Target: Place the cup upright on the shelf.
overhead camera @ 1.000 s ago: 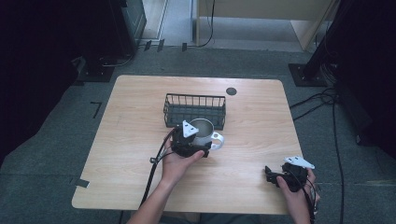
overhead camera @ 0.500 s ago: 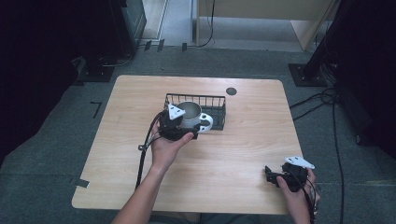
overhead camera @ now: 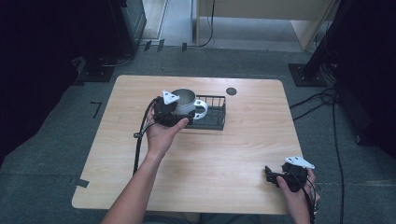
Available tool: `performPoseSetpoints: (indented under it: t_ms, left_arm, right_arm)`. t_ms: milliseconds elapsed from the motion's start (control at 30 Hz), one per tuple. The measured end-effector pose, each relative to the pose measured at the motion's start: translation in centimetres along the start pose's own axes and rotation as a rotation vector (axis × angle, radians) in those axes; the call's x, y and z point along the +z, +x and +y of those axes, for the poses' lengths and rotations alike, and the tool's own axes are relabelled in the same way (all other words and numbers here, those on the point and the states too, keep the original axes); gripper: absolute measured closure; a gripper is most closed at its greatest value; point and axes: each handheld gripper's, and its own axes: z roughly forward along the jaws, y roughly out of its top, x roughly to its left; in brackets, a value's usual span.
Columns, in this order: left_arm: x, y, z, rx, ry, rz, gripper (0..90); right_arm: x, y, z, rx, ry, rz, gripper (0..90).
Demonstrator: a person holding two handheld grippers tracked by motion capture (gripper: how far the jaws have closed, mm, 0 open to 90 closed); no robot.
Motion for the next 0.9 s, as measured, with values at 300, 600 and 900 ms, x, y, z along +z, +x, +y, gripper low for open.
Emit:
performPoseSetpoints:
  t_ms: [300, 600, 900]
  left_arm:
    - [1.9, 1.1, 1.7, -0.018, -0.021, 0.042, 8.8]
    - [4.2, 1.7, 2.0, -0.010, -0.029, 0.074, 8.8]
    - [6.4, 1.5, 0.9, 0.007, -0.011, 0.104, 8.8]
  right_arm:
    - [0.0, 0.0, 0.0, 0.000, 0.000, 0.000, 0.0]
    - [0.0, 0.0, 0.0, -0.001, 0.001, 0.000, 0.0]
    - [0.0, 0.0, 0.0, 0.001, 0.000, 0.001, 0.0]
